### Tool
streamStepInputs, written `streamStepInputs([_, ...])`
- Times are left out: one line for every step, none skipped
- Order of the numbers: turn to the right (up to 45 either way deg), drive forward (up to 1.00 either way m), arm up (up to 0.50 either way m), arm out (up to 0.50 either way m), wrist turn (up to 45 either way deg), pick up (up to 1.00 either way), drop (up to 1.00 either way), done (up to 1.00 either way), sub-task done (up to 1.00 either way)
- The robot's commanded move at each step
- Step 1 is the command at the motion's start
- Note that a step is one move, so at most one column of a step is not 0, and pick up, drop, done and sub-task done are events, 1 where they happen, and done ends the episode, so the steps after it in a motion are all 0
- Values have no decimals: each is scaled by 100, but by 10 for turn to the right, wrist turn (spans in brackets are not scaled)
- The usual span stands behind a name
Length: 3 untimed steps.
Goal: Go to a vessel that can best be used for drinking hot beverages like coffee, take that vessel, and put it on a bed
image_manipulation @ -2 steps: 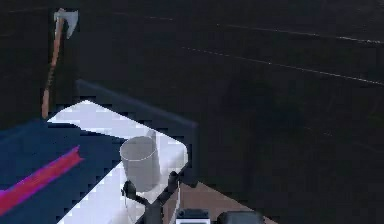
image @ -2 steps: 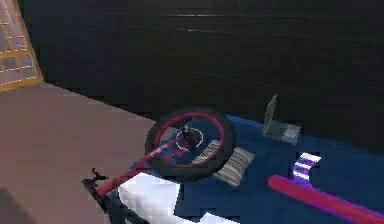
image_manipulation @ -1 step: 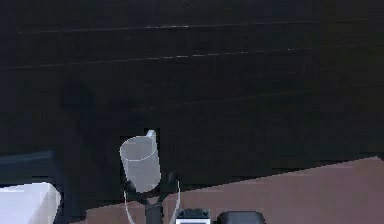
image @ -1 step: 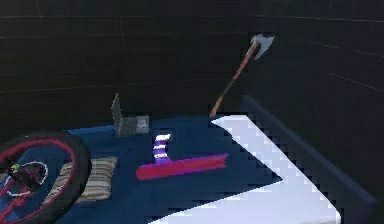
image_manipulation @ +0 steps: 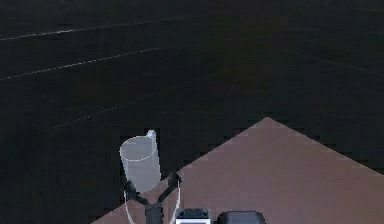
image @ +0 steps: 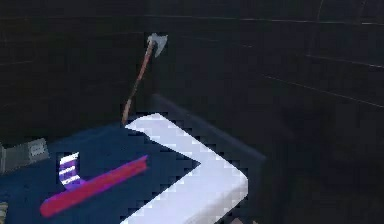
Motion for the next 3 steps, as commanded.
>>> streamStepInputs([-450,0,0,0,0,0,0,0,0])
streamStepInputs([-270,0,0,0,0,0,0,0,0])
streamStepInputs([450,0,0,0,0,0,0,0,0])
